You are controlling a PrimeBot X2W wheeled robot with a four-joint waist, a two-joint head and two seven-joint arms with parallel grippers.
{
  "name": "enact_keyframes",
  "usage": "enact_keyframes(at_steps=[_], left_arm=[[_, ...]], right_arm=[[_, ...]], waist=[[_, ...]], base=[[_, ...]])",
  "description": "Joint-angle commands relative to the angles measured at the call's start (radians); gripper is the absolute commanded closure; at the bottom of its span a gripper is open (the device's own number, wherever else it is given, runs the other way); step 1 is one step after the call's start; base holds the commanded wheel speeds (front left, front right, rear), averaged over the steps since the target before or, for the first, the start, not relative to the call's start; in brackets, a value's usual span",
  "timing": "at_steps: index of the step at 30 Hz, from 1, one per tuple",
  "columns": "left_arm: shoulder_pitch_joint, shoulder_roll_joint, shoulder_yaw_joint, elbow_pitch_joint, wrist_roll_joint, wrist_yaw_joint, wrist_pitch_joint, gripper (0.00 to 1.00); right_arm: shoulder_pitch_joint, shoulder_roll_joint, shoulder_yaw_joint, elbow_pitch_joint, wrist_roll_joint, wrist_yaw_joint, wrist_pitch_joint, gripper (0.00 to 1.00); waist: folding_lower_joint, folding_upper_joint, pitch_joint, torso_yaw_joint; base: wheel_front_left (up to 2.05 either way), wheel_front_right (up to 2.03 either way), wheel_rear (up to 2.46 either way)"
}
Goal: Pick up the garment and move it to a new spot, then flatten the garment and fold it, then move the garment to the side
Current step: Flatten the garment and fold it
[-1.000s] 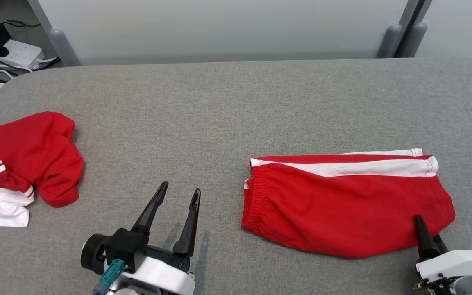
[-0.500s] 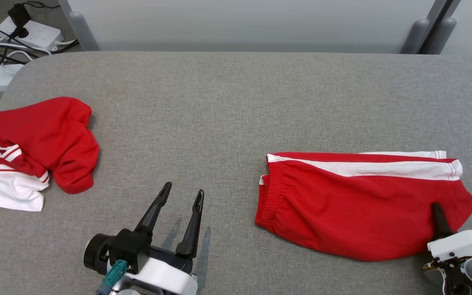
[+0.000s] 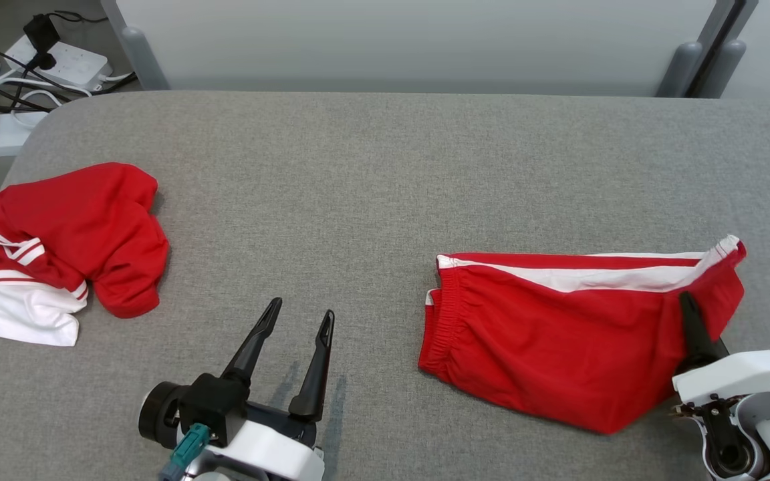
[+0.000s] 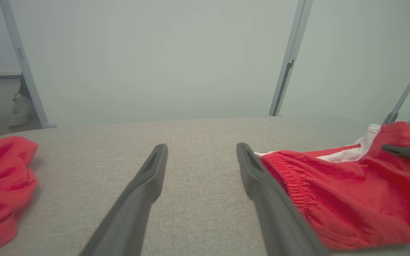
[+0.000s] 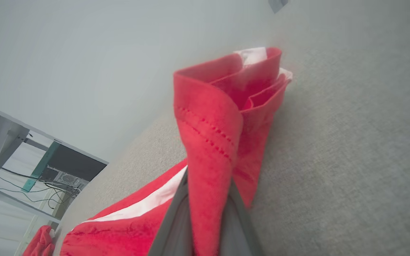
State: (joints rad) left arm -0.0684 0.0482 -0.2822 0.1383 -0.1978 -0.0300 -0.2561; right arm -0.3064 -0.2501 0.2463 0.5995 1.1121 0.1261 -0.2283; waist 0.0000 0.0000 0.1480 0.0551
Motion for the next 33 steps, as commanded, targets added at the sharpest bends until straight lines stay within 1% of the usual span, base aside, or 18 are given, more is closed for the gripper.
enact_keyframes(at_steps=[1, 7, 15, 21, 27, 28, 29, 33], left_arm=[[-0.024, 0.002, 0.025, -0.022, -0.014, 0.008, -0.006, 0.00], [-0.023, 0.002, 0.013, -0.017, -0.030, 0.013, -0.006, 0.00], [-0.019, 0.002, 0.003, -0.010, -0.045, 0.020, -0.006, 0.00], [-0.017, 0.002, -0.008, -0.010, -0.055, 0.025, -0.006, 0.00], [-0.012, 0.002, -0.009, -0.009, -0.057, 0.027, -0.006, 0.00], [-0.010, 0.002, -0.009, -0.008, -0.057, 0.027, -0.006, 0.00], [-0.009, 0.002, -0.009, -0.009, -0.057, 0.027, -0.006, 0.00], [-0.006, 0.002, -0.008, -0.011, -0.055, 0.029, -0.006, 0.00]], right_arm=[[-0.006, -0.015, 0.028, -0.036, -0.013, 0.005, -0.012, 1.00], [-0.012, -0.004, 0.075, -0.105, -0.056, 0.005, 0.010, 1.00], [-0.013, 0.038, 0.137, -0.179, -0.115, 0.005, 0.081, 1.00], [-0.001, 0.072, 0.167, -0.196, -0.155, 0.005, 0.135, 1.00], [0.021, 0.092, 0.176, -0.186, -0.199, 0.005, 0.197, 1.00], [0.030, 0.101, 0.179, -0.196, -0.201, 0.005, 0.222, 0.36], [0.036, 0.103, 0.180, -0.201, -0.202, 0.005, 0.234, 0.00], [0.057, 0.113, 0.174, -0.233, -0.216, 0.005, 0.261, 0.00]], waist=[[0.0000, 0.0000, -0.005, 0.003], [0.0000, 0.0000, -0.018, 0.032], [0.0000, 0.0000, -0.028, 0.086], [0.0000, 0.0000, -0.033, 0.120], [0.0000, 0.0000, -0.038, 0.134], [0.0000, 0.0000, -0.040, 0.135], [0.0000, 0.0000, -0.041, 0.135], [0.0000, 0.0000, -0.043, 0.130]], base=[[0.00, 0.00, 0.00], [0.00, 0.00, 0.00], [0.00, 0.00, 0.00], [0.00, 0.00, 0.00], [0.00, 0.00, 0.00], [0.00, 0.00, 0.00], [0.00, 0.00, 0.00], [0.00, 0.00, 0.00]])
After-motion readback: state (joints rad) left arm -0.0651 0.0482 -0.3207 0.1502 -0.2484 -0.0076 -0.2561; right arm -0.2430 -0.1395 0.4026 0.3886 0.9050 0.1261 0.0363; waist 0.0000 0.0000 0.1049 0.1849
